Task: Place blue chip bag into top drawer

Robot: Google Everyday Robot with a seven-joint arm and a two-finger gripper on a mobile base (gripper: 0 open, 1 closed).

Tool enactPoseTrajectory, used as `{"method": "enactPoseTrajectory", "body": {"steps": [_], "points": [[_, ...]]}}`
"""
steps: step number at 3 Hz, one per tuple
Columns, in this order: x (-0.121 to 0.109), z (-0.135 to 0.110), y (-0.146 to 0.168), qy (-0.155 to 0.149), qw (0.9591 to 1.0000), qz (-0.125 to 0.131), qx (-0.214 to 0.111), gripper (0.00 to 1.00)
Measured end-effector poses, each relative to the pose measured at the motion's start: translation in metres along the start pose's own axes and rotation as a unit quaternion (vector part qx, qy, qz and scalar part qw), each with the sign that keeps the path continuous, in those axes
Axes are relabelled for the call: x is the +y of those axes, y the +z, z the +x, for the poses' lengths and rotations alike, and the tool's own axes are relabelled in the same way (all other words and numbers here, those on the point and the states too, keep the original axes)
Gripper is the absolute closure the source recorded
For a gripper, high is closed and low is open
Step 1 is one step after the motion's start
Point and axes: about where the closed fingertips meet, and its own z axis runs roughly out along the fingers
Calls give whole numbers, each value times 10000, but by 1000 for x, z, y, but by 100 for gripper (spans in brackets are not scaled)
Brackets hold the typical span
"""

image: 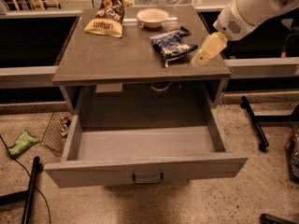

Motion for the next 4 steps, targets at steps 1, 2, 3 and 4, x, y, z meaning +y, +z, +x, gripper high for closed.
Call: {"method": "enactPoseTrajectory", "body": {"steps": [1,2,3,4], "points": [[0,0,0,1,10000,0,-1,0],[-6,-9,25,129,9999,15,-92,0],[-24,-27,57,192,9992,163,-300,0],[-40,-36,81,327,9977,280,-531,0]]}}
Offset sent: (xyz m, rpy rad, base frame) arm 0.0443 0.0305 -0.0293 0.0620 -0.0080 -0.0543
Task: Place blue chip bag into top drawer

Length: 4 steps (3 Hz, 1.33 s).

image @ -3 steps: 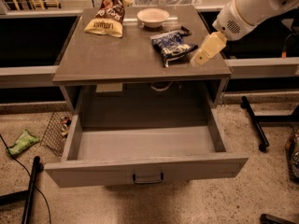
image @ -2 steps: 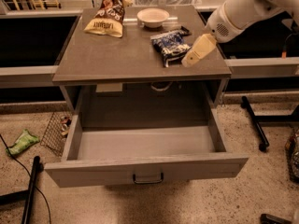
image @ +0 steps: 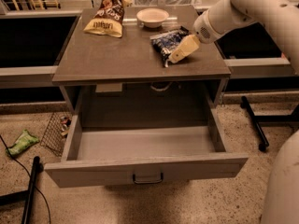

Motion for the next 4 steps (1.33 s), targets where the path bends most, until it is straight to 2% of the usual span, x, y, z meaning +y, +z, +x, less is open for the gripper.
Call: {"method": "enactPoseTrajectory", "body": {"steps": [1,2,3,4], "points": [[-17,2,31,220,9997,2,-126,0],[-23,8,51,331,9994,-66,-82,0],[-27,18,68,442,9989,-129,2,19],[-29,22,75,475,9987,-164,-3,42]]}}
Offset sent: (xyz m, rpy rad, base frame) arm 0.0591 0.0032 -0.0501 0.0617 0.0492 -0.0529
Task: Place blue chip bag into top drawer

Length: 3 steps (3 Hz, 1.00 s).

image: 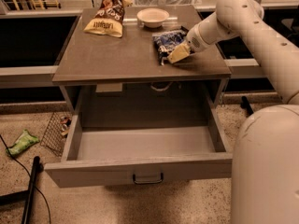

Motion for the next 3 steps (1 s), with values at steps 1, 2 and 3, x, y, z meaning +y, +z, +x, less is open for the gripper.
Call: {"method": "enactPoseTrajectory", "body": {"steps": [1,2,3], "points": [[2,-10,-22,-118,9993,109,-348,66],[11,-22,-59,-291,9960,276,-800,89],[25,-25,-113,-501,9890,612,-1252,100]]}}
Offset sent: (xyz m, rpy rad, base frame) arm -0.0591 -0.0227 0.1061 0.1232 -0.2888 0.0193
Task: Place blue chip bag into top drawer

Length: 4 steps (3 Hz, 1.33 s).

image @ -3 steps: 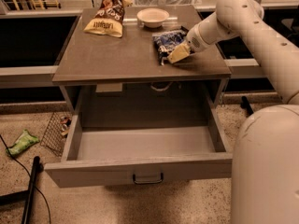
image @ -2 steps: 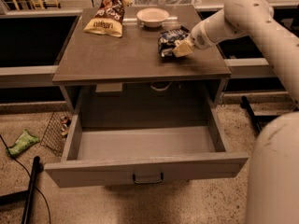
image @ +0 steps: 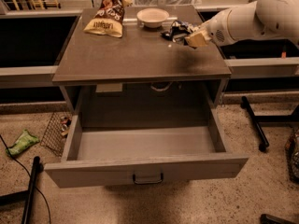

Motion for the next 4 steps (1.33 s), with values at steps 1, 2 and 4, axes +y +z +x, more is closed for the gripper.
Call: {"method": "enactPoseTrajectory", "body": {"steps": [1,2,4], "points": [[0,0,0,-1,10000,-2,-1,100],[17,-8,-4,-331,9989,-309,-123,100],[130,-18,-49,-1406,9769,-1549,-430,100]]}}
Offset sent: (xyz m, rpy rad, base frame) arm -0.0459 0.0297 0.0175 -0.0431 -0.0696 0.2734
